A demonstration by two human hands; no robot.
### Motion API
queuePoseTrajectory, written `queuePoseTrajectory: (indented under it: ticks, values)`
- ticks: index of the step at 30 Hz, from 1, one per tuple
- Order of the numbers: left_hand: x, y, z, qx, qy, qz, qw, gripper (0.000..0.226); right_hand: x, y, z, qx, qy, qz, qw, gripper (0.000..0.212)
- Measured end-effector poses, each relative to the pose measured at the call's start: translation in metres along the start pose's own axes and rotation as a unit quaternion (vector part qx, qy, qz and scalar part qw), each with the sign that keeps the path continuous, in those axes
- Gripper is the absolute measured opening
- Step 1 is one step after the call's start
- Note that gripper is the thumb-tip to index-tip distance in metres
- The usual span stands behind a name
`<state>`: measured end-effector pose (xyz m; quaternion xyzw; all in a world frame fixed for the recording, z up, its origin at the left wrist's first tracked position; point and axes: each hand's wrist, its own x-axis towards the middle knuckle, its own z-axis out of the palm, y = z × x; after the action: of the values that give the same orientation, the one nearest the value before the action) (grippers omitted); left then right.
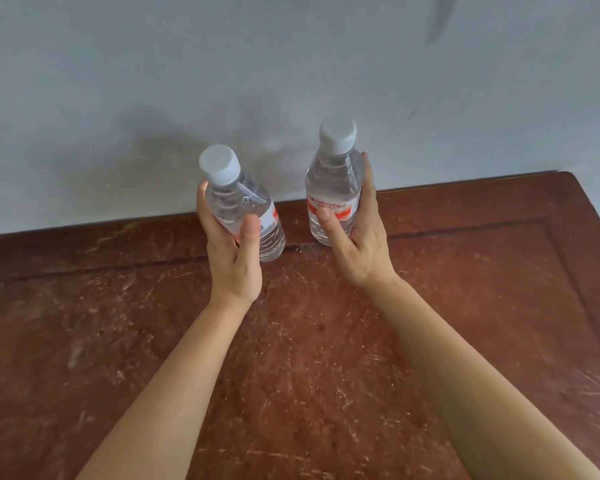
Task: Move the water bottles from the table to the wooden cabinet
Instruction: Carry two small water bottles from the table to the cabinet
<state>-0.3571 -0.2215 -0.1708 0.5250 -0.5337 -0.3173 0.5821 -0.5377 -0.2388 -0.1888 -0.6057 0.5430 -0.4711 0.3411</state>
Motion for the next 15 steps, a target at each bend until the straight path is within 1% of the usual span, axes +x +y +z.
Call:
queuePoseTrajectory:
  ticks: [2,4,7,9,12,15]
  values:
    - [0.000,0.001,0.001,-0.001,0.003,0.003,1.000,0.090,0.001,0.000,-0.001,-0.007,0.001,-0.003,1.000,0.080]
    - [0.002,0.006,0.000,0.000,0.010,-0.005,1.000,0.093,0.000,-0.004,-0.001,-0.014,0.004,-0.003,1.000,0.076]
    - [0.000,0.015,-0.002,0.001,0.008,-0.033,0.999,0.099,-0.005,-0.009,0.002,-0.025,0.009,0.030,0.999,0.084]
    - [-0.016,0.023,-0.009,0.018,0.002,-0.036,0.999,0.091,-0.026,-0.014,0.004,-0.037,0.018,0.055,0.998,0.085]
    - [-0.047,0.032,-0.022,0.034,-0.014,-0.031,0.999,0.075,-0.065,-0.023,0.004,-0.050,0.028,0.060,0.997,0.079]
    - [-0.080,0.039,-0.040,0.025,-0.034,-0.038,0.998,0.073,-0.102,-0.038,0.005,-0.044,0.040,0.067,0.996,0.070]
